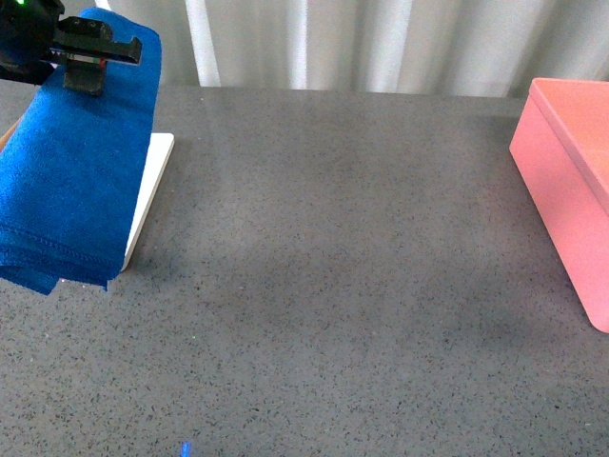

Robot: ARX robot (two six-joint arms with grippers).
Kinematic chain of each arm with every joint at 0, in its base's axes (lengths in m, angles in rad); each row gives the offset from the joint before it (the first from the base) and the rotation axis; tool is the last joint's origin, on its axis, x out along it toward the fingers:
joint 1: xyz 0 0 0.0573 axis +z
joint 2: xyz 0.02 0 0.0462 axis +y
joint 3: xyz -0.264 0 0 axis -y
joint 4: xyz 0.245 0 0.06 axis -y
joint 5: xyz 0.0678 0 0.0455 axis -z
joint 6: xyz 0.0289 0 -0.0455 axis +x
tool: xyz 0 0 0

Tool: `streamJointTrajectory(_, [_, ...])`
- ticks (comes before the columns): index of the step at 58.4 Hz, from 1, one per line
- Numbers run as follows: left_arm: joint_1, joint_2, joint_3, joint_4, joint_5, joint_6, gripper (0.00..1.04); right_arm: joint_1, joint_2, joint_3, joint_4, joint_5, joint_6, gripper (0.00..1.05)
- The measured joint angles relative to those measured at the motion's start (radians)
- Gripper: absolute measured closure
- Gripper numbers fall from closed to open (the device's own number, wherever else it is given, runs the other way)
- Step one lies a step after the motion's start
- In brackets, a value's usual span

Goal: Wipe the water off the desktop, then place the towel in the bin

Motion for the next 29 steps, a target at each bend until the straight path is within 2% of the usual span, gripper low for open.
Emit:
streamJointTrajectory(4, [-0.002,-0.008,-0.003,0.0,0.002,0.0,1.0,0.0,0.0,0.0,0.0,0.0,0.0,0.07])
streamJointTrajectory(6, [-0.002,-0.013,-0.004,-0.001,0.007,-0.003,1.01,0.0,0.0,0.0,0.0,0.0,0.0,0.07])
streamJointTrajectory(14, [-0.008,-0.049,-0.008,-0.008,0.053,-0.015,1.01,0.0,0.0,0.0,0.0,0.0,0.0,0.07])
streamJointTrajectory(29, [-0.048,-0.212,-0.051,0.01,0.249,-0.09,1.01,0.0,0.0,0.0,0.0,0.0,0.0,0.07])
